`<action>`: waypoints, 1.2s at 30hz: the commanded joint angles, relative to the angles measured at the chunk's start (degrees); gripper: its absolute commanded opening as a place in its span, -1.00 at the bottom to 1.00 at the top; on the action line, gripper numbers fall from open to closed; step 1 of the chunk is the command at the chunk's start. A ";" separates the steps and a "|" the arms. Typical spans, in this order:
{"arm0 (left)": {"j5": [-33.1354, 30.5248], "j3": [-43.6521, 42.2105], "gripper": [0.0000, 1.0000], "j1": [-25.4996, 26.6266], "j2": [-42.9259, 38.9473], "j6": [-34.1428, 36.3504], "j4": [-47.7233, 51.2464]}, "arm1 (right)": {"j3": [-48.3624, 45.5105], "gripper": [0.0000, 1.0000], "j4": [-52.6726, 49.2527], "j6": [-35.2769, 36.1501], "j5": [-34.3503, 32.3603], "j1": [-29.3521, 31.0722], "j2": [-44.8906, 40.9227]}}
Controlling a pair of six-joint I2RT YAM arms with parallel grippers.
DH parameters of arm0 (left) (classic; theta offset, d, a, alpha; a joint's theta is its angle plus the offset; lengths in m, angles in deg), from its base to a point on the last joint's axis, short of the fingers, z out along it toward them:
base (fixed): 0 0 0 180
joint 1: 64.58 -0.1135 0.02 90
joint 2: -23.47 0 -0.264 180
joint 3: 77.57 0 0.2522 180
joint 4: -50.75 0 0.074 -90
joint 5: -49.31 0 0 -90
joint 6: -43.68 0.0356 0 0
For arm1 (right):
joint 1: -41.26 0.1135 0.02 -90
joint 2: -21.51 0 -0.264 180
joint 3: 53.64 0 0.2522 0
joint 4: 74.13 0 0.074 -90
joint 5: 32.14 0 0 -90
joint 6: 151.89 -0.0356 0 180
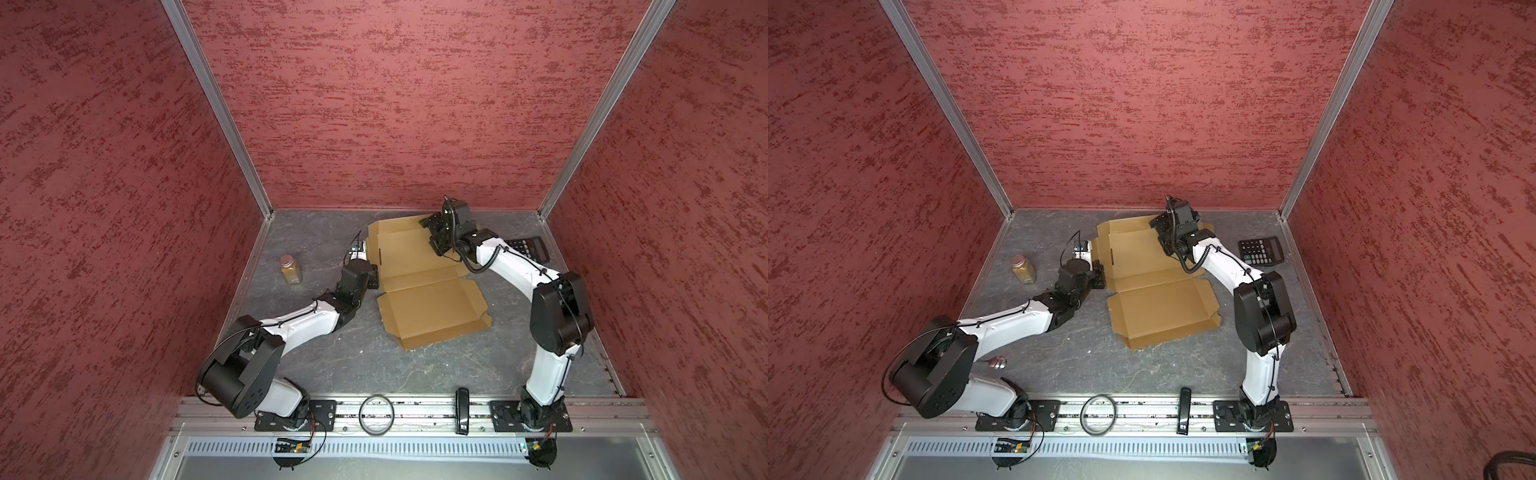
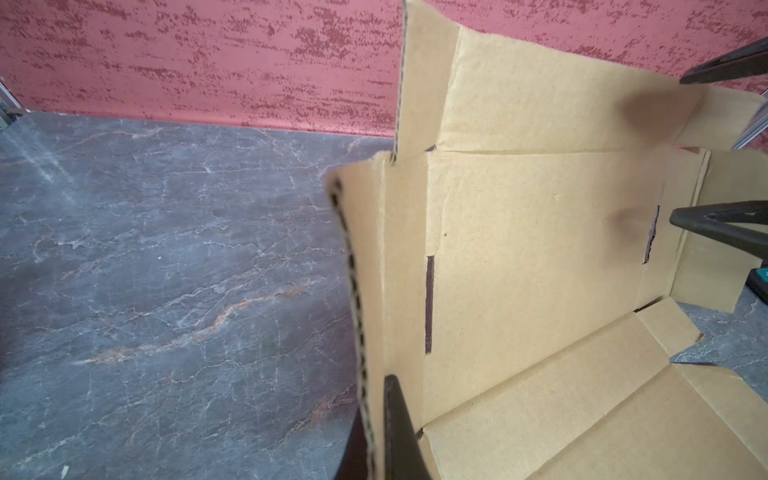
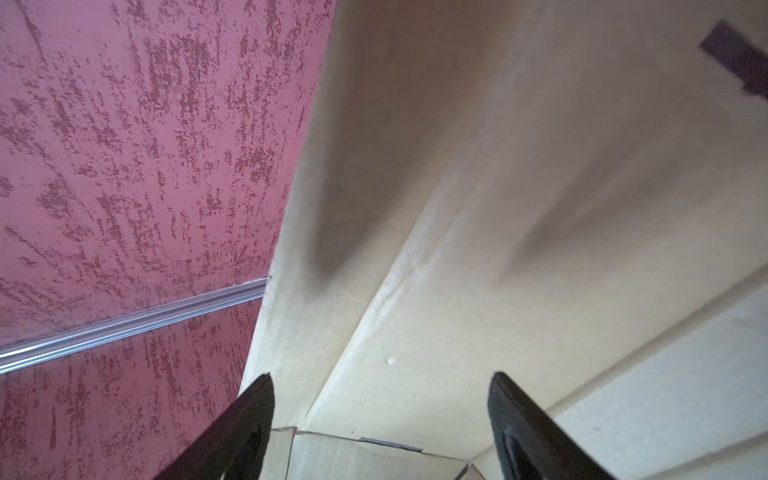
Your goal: Fold the paper box
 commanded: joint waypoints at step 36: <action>-5.59 -3.49 -1.00 3.65 -0.63 3.77 -8.35 | 6.99 0.29 1.60 -10.55 -5.49 -1.52 6.16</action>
